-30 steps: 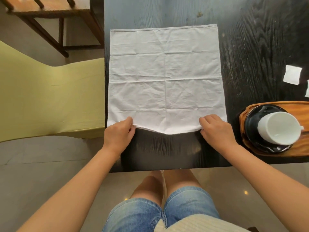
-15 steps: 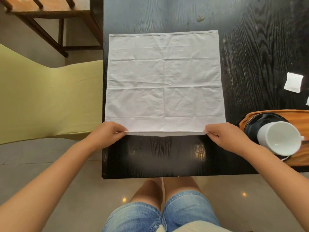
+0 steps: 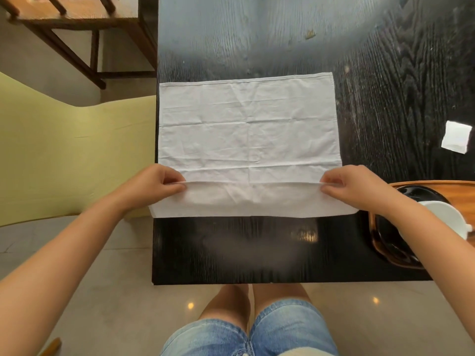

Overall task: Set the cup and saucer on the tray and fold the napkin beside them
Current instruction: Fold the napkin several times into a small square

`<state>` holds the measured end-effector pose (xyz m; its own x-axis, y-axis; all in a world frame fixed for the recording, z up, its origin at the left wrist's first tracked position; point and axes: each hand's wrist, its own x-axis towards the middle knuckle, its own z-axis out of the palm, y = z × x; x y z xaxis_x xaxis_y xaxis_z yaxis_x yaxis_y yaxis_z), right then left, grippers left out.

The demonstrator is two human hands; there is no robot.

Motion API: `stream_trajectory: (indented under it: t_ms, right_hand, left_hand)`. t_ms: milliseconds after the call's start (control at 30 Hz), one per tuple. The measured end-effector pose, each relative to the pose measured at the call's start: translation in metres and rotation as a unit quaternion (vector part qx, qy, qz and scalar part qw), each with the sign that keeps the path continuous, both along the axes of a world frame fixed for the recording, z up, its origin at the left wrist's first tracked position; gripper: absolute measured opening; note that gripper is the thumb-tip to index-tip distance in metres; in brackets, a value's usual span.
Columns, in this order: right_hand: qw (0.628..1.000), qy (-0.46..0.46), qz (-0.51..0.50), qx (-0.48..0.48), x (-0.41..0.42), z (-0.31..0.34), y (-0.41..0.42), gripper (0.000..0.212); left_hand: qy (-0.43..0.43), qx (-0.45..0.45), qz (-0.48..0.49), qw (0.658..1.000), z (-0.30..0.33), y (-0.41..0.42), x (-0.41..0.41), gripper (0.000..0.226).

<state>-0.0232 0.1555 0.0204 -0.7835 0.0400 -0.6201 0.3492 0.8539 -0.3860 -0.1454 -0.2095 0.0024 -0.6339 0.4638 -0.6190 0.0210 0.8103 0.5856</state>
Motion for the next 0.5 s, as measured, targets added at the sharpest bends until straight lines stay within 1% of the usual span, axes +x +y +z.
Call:
stream_trajectory:
  t_ms: [133,233,400,500]
  right_hand:
    - [0.994,0.105,-0.037,0.002,-0.032,0.0,0.004,0.015]
    - [0.984,0.174,-0.038,0.016,-0.069,0.001,0.014,0.013]
    - [0.972,0.228,-0.048,0.045,-0.142,-0.014,0.03,0.015]
    - [0.96,0.259,-0.013,0.107,-0.173,-0.035,0.038,0.015]
  left_hand:
    - [0.081,0.014,0.031,0.996,0.0,0.01,-0.02,0.009]
    - [0.172,0.008,0.034,0.984,0.003,0.018,-0.05,0.015]
    - [0.299,0.009,0.046,0.953,-0.001,0.036,-0.113,0.015]
    - [0.35,-0.008,0.031,0.936,-0.019,0.043,-0.144,0.014]
